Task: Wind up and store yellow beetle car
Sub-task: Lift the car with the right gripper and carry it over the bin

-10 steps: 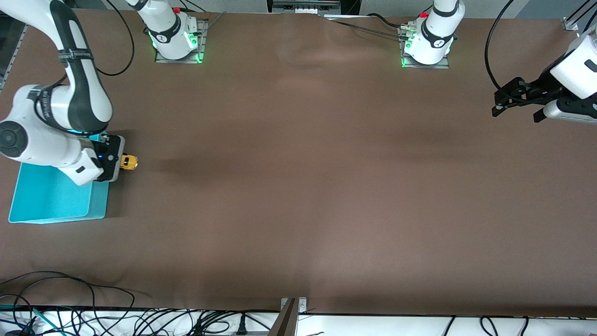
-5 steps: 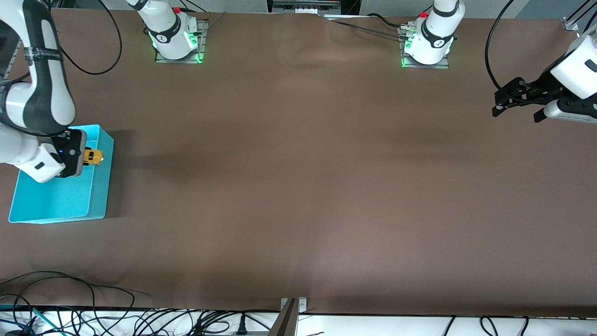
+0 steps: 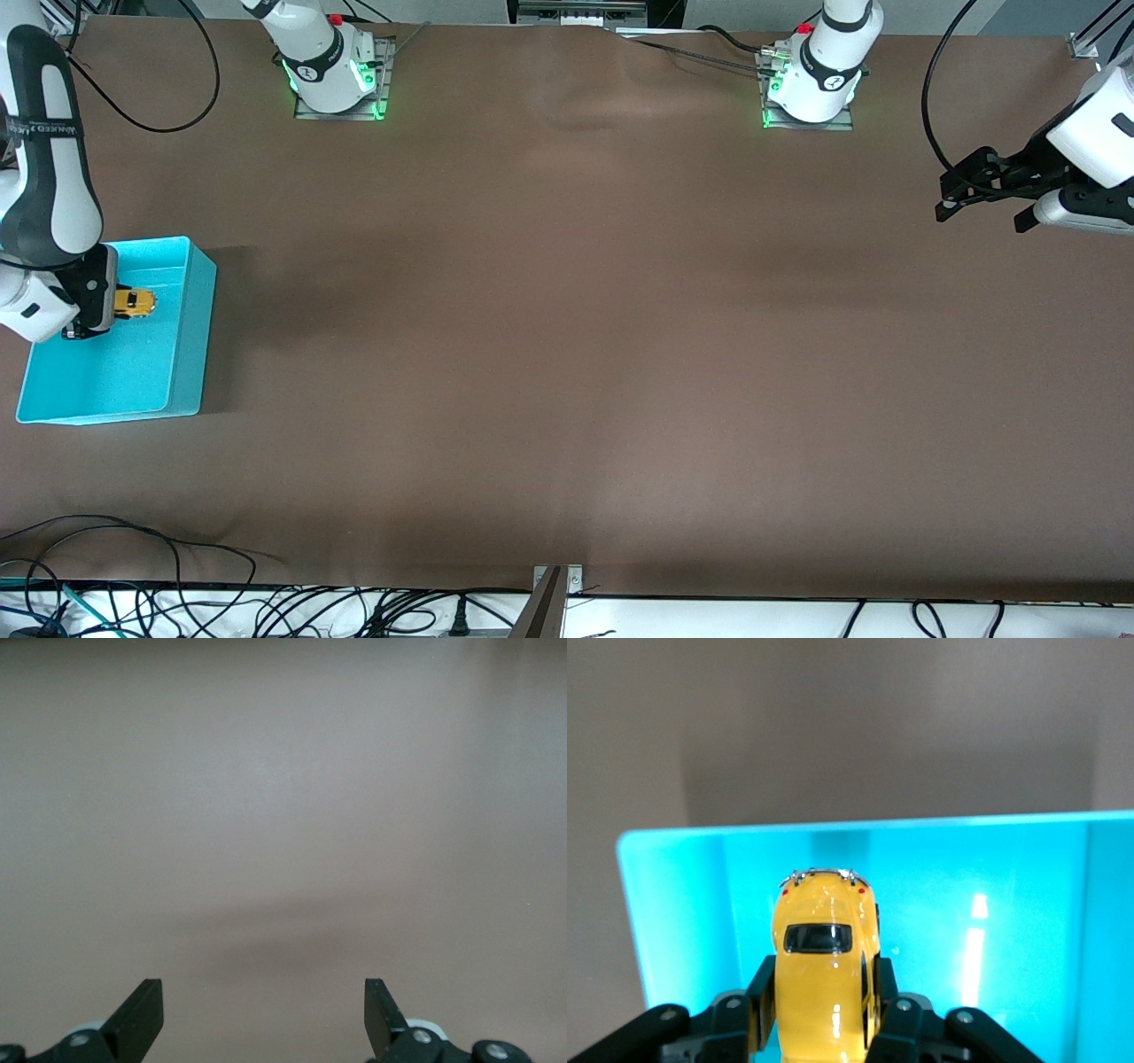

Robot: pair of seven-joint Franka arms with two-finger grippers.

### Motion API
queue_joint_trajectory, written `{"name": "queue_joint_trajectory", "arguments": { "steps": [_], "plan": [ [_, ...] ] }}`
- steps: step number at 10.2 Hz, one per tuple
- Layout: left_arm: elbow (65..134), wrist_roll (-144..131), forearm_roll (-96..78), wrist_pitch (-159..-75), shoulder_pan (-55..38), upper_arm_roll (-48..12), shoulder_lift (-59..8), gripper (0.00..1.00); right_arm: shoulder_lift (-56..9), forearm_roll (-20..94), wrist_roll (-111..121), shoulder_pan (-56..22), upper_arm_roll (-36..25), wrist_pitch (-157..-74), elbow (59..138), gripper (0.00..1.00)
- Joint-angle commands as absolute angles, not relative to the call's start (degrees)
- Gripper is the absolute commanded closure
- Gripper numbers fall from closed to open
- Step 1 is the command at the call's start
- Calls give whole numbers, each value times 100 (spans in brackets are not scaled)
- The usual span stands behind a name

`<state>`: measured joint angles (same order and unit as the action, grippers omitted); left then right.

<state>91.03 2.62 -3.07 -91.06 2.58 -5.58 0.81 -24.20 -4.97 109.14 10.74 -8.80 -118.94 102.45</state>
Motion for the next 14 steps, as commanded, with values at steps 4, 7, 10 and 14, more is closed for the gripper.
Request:
{"name": "queue_joint_trajectory", "arguments": {
  "steps": [4, 7, 10, 14],
  "plan": [
    [8903, 246, -272, -8965, 255, -563, 0, 0, -2988, -501, 11470, 1433, -826, -12708, 10213, 100],
    [8903, 246, -281, -8974, 255, -562, -9, 0, -3198, -492, 11479, 1494, -817, -12858, 10213, 100],
    [8903, 255, -281, -8974, 255, -563, 0, 0, -3374, -335, 11741, 1582, -800, -13174, 10213, 100],
    [8903, 255, -281, -8965, 264, -563, 0, 0, -3577, -88, 11988, 1696, -791, -13385, 10213, 100]
  ]
}}
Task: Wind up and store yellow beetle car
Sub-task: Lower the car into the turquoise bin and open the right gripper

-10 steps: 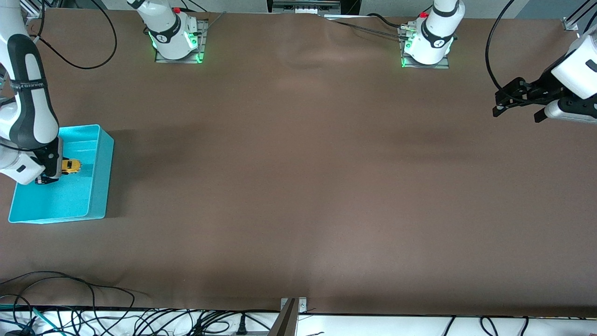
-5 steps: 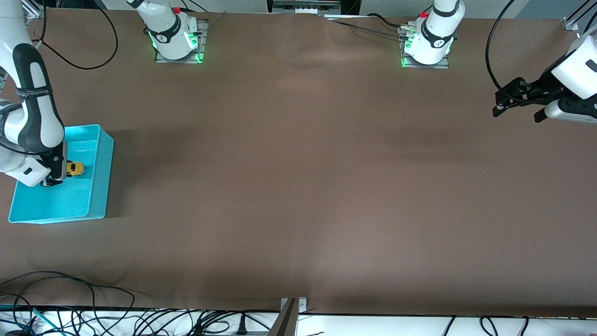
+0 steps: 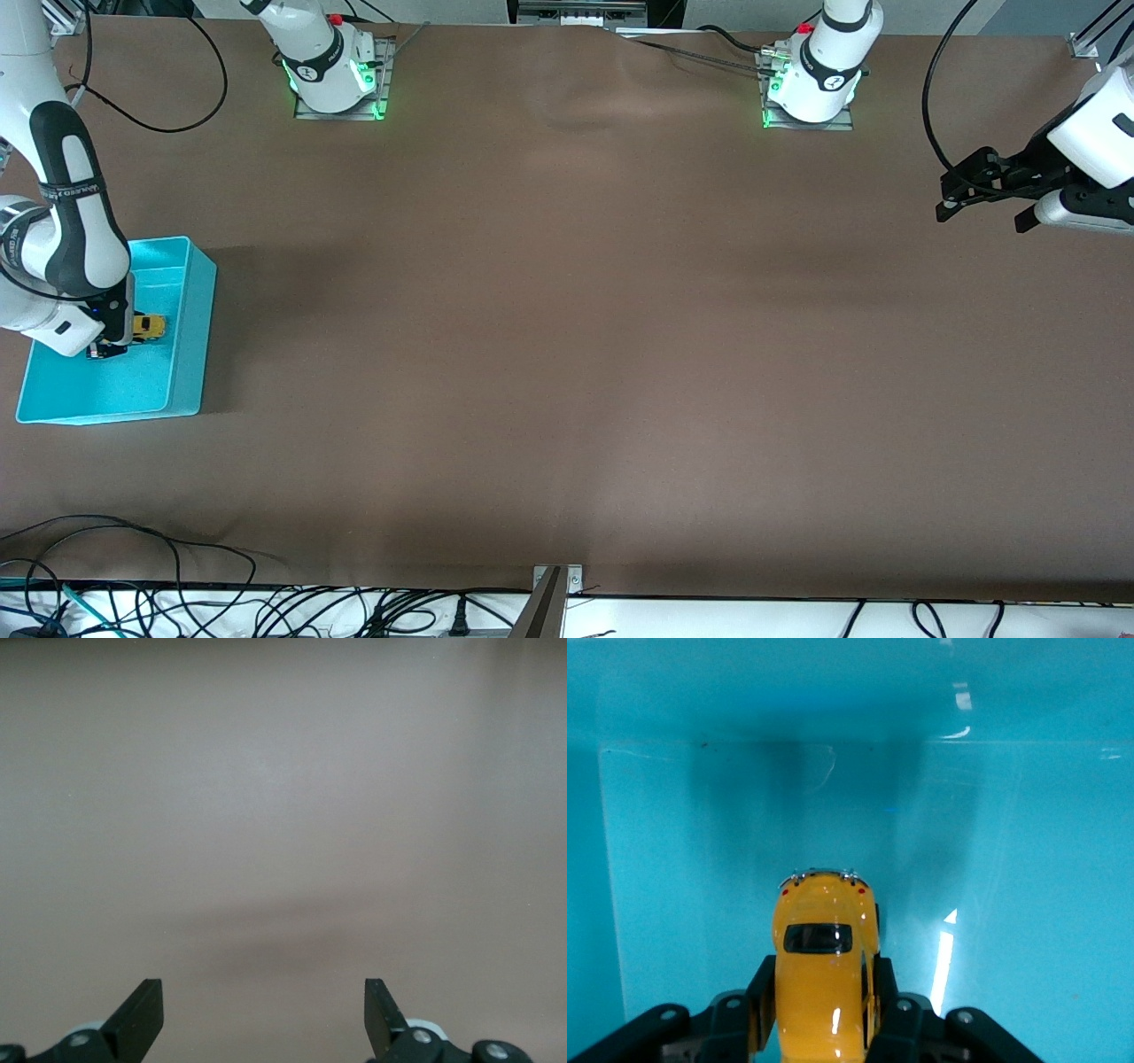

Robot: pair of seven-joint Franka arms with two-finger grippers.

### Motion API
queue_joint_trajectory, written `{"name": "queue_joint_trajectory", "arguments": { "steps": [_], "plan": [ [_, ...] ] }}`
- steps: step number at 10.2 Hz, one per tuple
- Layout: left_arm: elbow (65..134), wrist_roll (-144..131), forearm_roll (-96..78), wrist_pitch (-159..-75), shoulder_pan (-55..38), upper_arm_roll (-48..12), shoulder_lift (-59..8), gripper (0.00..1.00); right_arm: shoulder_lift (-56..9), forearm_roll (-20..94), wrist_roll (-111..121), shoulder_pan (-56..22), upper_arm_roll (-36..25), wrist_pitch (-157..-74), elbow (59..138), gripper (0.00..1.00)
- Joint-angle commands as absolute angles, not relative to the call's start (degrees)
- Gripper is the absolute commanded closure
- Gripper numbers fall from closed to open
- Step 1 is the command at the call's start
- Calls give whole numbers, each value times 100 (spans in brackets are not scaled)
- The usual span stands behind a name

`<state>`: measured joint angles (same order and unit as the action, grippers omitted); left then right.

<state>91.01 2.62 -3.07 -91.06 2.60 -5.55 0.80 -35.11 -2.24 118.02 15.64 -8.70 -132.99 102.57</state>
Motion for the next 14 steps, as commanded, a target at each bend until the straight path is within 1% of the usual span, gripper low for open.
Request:
{"name": "queue_joint_trajectory", "arguments": {
  "steps": [1, 2, 3, 6, 7, 8, 9, 10, 11, 14],
  "plan": [
    [8903, 246, -281, -8965, 264, -554, -9, 0, -3577, -88, 11997, 1696, -791, -13386, 10213, 100],
    [8903, 255, -281, -8965, 264, -554, 0, 0, -3577, -88, 11997, 1705, -782, -13386, 10213, 84],
    [8903, 255, -281, -8965, 264, -554, -9, 0, -3577, -79, 11997, 1705, -782, -13386, 10213, 47],
    [8903, 246, -281, -8974, 264, -554, 0, 0, -3568, -79, 11997, 1688, -782, -13351, 10213, 44],
    [8903, 255, -281, -8965, 264, -554, -9, 0, -3551, -79, 11997, 1688, -774, -13316, 10213, 31],
    [8903, 246, -281, -8965, 264, -554, 0, 0, -3516, -70, 11988, 1679, -773, -13255, 10204, 30],
    [8903, 246, -281, -8965, 264, -554, 0, 0, -3472, -70, 11988, 1679, -713, -13089, 10143, 23],
    [8903, 246, -281, -8965, 264, -554, 0, 0, -3376, -62, 11936, 1679, -695, -12896, 10134, 22],
    [8903, 255, -281, -8965, 264, -554, 0, 0, -3253, -18, 11901, 1670, -686, -12702, 10134, 18],
    [8903, 255, -281, -8974, 264, -554, -9, 0, -3024, 167, 11717, 1652, -686, -12167, 9968, 14]
  ]
}}
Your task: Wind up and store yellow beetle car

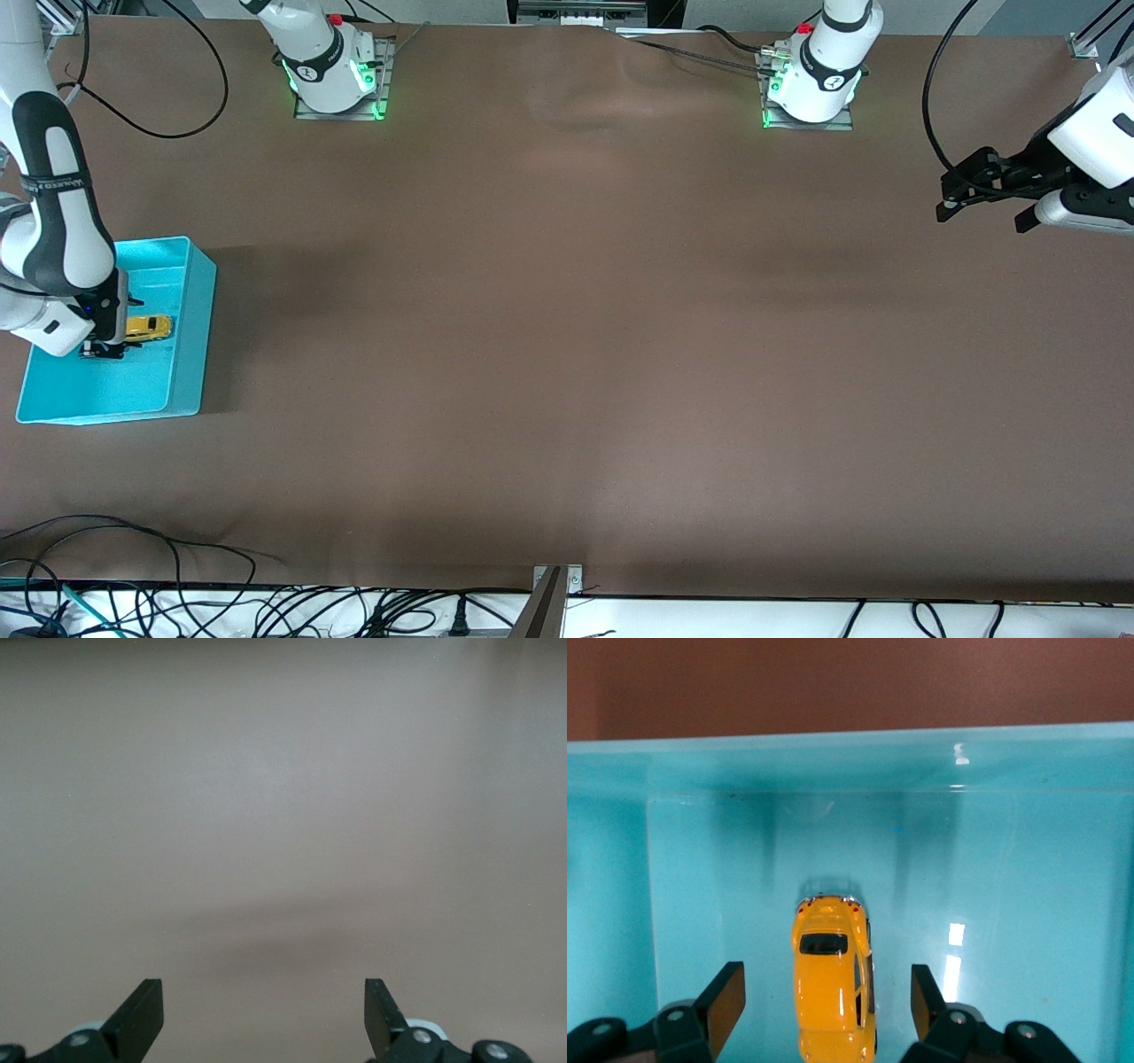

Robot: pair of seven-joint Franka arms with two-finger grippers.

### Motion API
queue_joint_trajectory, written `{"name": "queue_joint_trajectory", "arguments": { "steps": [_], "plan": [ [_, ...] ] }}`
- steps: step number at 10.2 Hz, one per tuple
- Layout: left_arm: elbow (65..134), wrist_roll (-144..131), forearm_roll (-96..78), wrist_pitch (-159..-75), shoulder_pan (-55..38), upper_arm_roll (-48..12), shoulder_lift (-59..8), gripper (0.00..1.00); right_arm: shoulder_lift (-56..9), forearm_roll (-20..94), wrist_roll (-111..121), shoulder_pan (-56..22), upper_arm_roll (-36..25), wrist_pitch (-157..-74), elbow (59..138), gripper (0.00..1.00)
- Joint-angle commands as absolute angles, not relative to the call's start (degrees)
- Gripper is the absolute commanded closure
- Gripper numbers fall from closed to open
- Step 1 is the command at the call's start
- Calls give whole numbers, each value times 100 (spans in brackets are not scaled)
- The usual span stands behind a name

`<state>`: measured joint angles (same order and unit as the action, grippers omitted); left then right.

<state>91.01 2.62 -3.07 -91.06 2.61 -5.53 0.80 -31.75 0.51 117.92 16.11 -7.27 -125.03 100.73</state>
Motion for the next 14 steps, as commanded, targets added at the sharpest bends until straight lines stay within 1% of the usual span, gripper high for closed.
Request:
{"name": "queue_joint_trajectory", "arguments": {
  "steps": [1, 4, 7, 11, 14],
  "plan": [
    [8903, 255, -281, -8965, 264, -554, 0, 0, -2954, 167, 11533, 1635, -677, -11781, 9767, 14],
    [8903, 255, -281, -8974, 264, -554, -9, 0, -2787, 158, 10910, 1574, -659, -10918, 9379, 12],
    [8903, 255, -281, -8965, 264, -545, -9, 0, -2366, 114, 9603, 1389, -642, -10259, 9316, 12],
    [8903, 255, -281, -8974, 325, -554, -17, 0, -1847, 123, 7896, 775, -633, -9704, 9299, 12],
    [8903, 255, -281, -8974, 316, -554, -18, 0, -1697, 149, 6815, 712, -352, -9396, 9150, 12]
  ]
}}
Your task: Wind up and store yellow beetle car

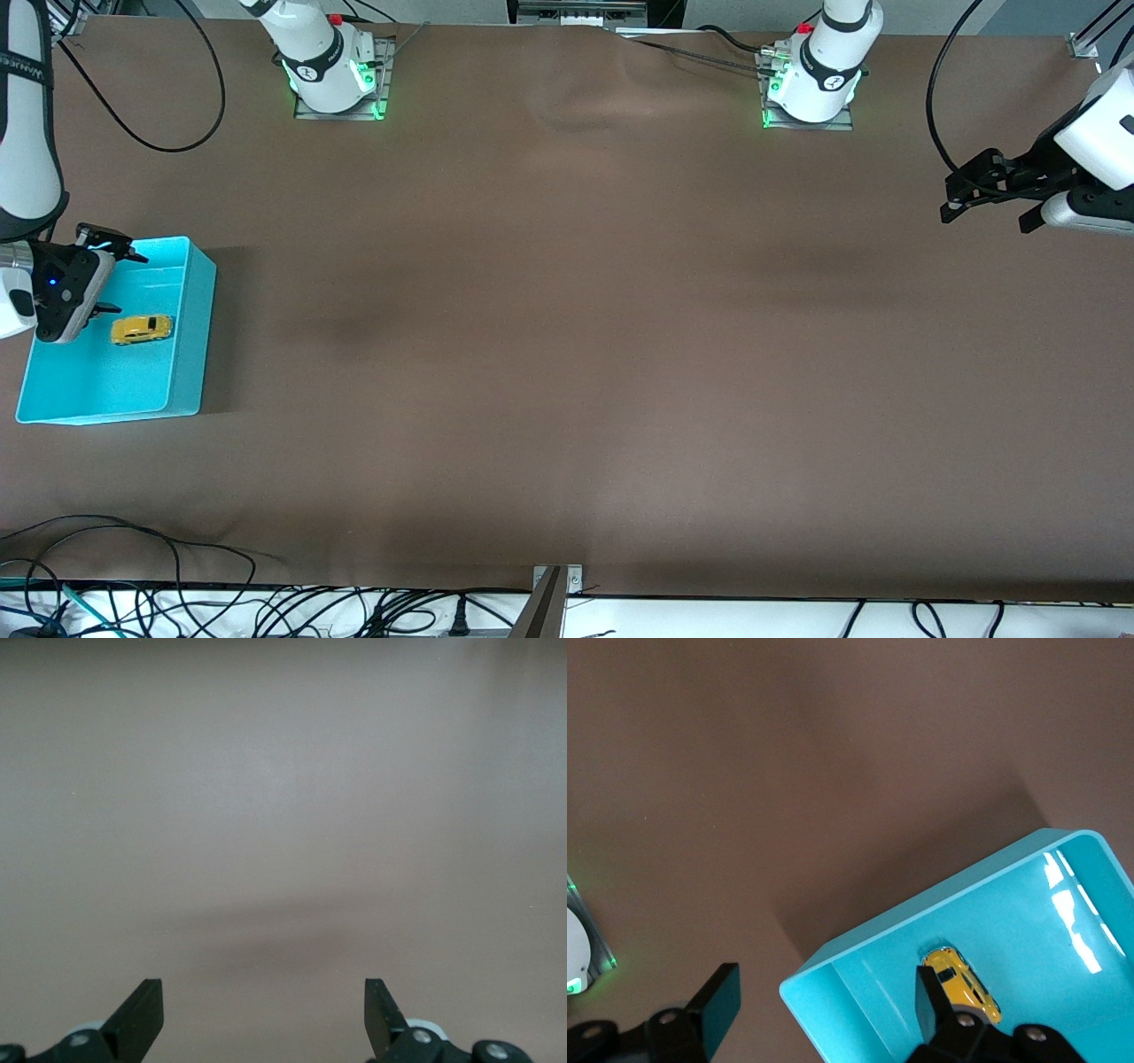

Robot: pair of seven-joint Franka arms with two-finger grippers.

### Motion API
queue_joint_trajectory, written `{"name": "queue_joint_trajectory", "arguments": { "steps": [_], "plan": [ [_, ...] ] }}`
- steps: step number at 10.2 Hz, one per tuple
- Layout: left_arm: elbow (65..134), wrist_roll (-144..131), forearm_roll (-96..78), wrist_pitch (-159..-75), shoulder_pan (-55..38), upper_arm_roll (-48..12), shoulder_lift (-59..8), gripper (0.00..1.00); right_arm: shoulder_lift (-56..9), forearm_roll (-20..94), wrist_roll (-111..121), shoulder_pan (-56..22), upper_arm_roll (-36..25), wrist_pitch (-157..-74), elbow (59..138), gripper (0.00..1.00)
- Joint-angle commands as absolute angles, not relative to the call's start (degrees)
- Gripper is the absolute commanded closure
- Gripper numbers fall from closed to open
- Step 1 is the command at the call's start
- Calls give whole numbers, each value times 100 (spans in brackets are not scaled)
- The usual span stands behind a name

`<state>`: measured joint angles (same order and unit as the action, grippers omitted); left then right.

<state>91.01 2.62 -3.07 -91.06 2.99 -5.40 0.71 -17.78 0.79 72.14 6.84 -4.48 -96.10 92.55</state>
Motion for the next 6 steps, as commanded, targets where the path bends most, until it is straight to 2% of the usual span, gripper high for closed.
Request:
{"name": "queue_joint_trajectory", "arguments": {
  "steps": [1, 6],
  "plan": [
    [8903, 255, -281, -8974, 316, -554, -18, 0, -1670, 158, 6516, 712, -291, -9378, 9036, 12],
    [8903, 255, -281, -8974, 325, -554, -18, 0, -1363, 150, 4611, 694, 227, -9413, 9043, 12]
  ]
}}
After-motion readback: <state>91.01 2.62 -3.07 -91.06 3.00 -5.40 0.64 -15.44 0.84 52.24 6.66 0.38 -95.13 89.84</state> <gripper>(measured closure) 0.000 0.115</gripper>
